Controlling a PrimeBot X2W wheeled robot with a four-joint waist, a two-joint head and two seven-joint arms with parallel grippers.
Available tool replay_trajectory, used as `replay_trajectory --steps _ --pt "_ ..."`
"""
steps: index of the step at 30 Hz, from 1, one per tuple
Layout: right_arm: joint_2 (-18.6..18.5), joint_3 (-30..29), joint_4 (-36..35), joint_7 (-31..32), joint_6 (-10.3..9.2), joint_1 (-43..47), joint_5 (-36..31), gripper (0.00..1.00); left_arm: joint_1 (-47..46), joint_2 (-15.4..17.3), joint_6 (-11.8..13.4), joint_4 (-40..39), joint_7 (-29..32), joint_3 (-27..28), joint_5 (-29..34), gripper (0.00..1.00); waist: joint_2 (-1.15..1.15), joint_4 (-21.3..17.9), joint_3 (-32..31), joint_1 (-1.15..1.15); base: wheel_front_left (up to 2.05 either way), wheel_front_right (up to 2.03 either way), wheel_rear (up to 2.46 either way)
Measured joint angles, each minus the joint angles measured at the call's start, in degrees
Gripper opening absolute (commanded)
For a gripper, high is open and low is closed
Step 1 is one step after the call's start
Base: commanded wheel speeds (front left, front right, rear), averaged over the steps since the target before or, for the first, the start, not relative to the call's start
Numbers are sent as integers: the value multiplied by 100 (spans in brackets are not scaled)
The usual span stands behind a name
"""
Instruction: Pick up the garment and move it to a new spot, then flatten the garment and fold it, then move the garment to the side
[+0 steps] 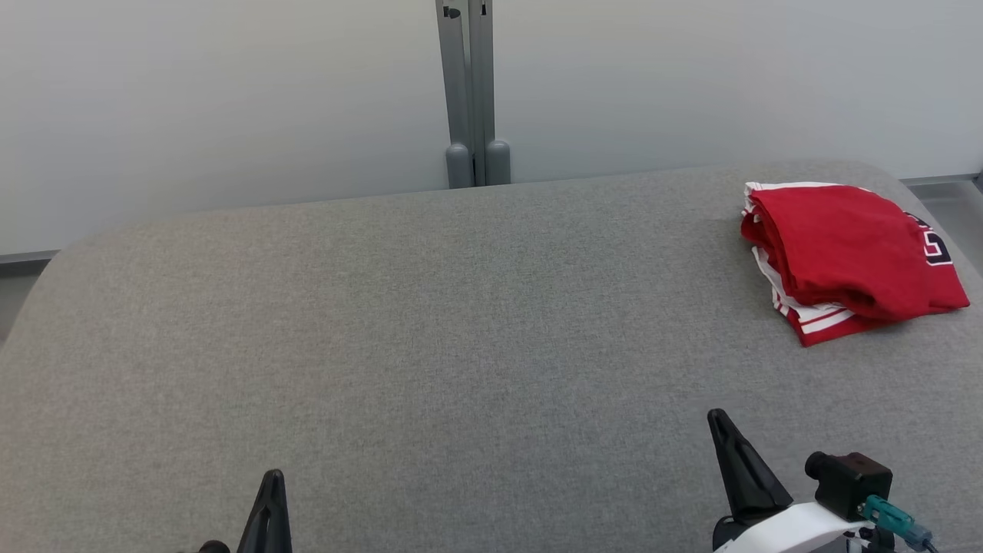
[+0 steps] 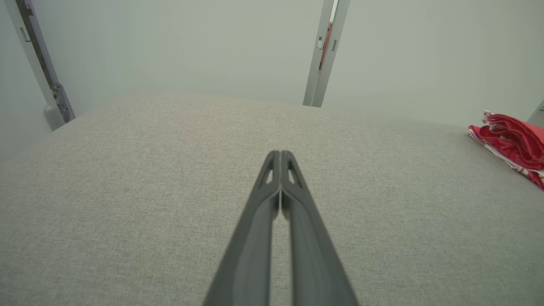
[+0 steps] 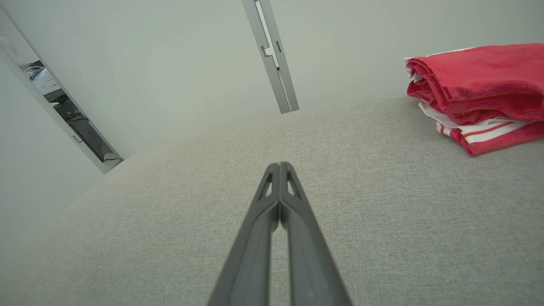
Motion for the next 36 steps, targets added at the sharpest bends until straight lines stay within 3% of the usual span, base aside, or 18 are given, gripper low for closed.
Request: replay_trajectory --steps 16,36 --pt "0 -276 69 352 0 -169 1551 0 -398 81 -160 246 326 124 -1771 0 0 -2 63 0 0 0 0" --pt "24 -592 130 735 -1 -398 3075 0 -796 145 -336 444 679 298 -3521 0 0 -5 142 0 0 0 0"
